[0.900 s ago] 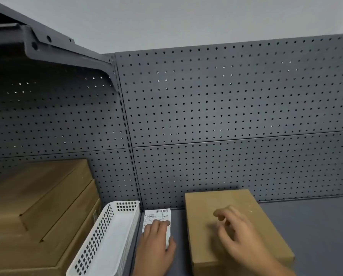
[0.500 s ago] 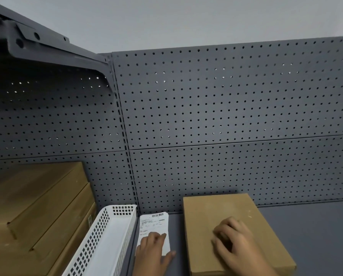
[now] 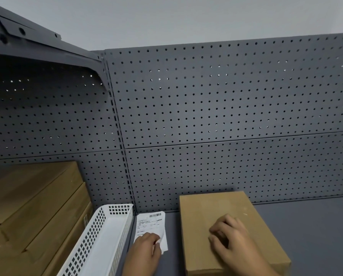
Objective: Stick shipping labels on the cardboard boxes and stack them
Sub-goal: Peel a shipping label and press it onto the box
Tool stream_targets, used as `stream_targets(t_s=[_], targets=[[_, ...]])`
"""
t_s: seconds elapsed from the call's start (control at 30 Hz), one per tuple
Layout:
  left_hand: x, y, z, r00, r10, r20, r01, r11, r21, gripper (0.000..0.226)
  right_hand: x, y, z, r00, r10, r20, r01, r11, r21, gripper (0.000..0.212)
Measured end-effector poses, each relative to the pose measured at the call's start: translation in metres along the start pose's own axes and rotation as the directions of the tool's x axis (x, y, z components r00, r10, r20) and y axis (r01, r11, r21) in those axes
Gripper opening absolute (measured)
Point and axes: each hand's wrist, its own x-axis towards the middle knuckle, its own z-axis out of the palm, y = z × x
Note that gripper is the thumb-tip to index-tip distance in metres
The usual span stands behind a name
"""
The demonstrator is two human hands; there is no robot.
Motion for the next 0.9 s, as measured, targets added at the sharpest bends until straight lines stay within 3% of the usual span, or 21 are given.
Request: stream_targets(t_s=[0.4, 0.57, 0.73, 0.9], targets=[[-0.013, 0.01, -0.023, 0.978, -0.109, -0.18, 0.11, 0.994, -0.004, 0.024, -0.003, -0.006, -0.002, 1.0, -0.016, 0.009, 0.017, 0.995, -0.096, 0.025], [-0.016, 0.021, -0.032, 0.963, -0.119, -0.243, 0.102, 0.992, -0.08, 0.005, 0.0, -0.01, -0.01, 1.0, 0.027, 0.014, -0.027, 1.0, -0.007, 0.031], [-0.016, 0.024, -0.034, 0.951, -0.081, -0.297, 0.081, 0.997, -0.011, 0.016, -0.003, -0.014, -0.012, 0.997, -0.007, 0.077, 0.017, 0.992, -0.125, 0.037], [-0.022, 0.032, -0.04, 0.91, -0.11, -0.401, 0.074, 0.992, -0.104, 0.02, 0.0, -0.025, -0.02, 0.995, 0.047, 0.09, -0.047, 0.999, 0.0, 0.023]])
